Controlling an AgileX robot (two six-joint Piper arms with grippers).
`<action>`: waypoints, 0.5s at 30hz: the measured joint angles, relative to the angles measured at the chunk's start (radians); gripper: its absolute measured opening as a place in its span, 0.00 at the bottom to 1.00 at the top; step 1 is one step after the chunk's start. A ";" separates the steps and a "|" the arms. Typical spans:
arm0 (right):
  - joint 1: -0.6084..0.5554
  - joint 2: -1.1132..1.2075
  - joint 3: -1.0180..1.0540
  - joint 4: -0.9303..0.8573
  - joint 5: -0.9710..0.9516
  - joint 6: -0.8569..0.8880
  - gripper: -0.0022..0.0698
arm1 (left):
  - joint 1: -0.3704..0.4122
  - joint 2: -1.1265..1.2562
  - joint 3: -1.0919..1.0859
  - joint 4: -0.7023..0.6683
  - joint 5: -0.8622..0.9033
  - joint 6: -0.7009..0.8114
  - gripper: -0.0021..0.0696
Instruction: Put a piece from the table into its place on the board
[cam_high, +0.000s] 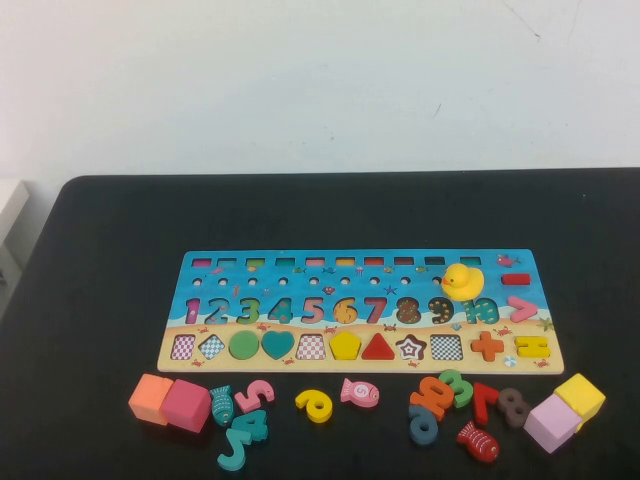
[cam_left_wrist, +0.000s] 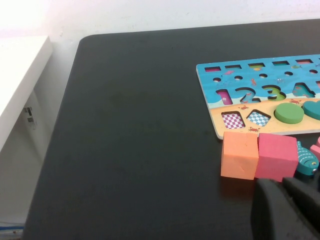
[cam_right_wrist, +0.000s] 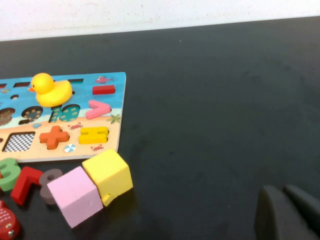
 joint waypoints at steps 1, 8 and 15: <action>0.000 0.000 0.000 0.000 0.000 0.000 0.06 | 0.000 0.000 0.000 -0.002 0.000 0.000 0.03; 0.000 0.000 0.000 0.000 0.000 0.000 0.06 | 0.000 0.000 0.000 -0.002 0.001 0.000 0.03; 0.000 0.000 0.000 0.000 0.000 0.000 0.06 | 0.000 0.000 0.000 -0.002 0.001 0.008 0.03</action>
